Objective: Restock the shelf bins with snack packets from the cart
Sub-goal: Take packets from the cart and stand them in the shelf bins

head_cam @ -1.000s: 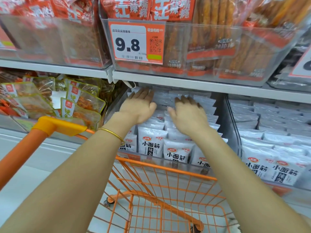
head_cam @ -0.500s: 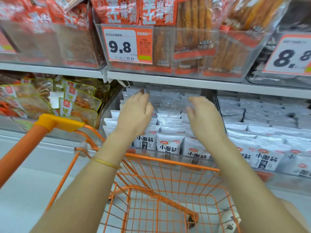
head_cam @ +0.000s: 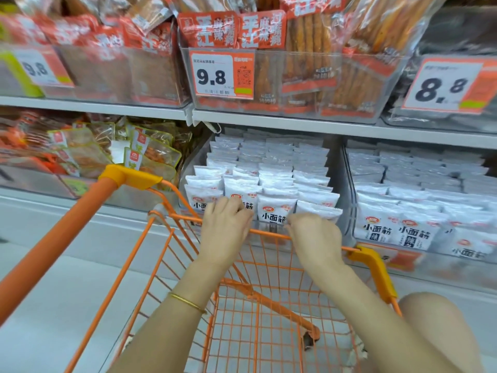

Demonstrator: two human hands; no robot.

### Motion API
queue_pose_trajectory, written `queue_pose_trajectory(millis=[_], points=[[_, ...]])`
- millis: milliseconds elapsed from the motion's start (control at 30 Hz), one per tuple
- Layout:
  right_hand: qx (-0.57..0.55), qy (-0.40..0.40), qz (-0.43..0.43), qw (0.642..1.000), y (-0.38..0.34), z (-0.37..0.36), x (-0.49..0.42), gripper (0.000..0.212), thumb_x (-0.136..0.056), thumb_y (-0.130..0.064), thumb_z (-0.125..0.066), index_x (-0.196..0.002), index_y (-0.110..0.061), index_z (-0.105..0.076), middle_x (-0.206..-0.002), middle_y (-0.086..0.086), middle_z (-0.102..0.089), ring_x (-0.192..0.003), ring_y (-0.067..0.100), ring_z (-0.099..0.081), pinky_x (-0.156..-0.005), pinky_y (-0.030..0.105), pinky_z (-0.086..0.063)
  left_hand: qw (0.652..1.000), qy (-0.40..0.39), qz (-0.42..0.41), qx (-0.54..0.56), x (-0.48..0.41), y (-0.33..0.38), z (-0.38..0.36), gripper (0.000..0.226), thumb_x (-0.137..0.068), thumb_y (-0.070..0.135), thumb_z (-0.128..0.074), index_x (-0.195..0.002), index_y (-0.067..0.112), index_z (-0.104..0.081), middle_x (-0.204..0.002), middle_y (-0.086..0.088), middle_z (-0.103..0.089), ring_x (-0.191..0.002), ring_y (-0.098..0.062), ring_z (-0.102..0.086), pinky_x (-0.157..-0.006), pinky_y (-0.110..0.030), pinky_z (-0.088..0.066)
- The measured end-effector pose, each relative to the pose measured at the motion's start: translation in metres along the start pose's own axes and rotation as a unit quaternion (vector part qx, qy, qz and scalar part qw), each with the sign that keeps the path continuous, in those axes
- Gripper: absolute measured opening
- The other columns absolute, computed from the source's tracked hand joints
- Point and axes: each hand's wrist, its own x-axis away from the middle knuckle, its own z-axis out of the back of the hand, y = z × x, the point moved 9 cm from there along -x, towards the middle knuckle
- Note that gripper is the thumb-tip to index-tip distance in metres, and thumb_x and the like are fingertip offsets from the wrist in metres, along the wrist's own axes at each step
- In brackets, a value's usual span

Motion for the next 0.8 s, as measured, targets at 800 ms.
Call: queue_pose_trajectory(millis=[800], points=[[-0.023,0.053,0.024,0.998,0.002,-0.002,-0.048,0.008,-0.091,-0.008,-0.054,-0.091,-0.014,-0.059,-0.078,0.001,-0.058,-0.069,0.023,-0.057,-0.055,0.027,-0.037,0.994,-0.096,0.053,-0.026,-0.049,-0.014,-0.024,0.015,-0.083,0.007,-0.060,-0.089,0.018,-0.069,-0.096,0.002,-0.055,-0.094,-0.021,-0.044,-0.074,-0.029,-0.023]])
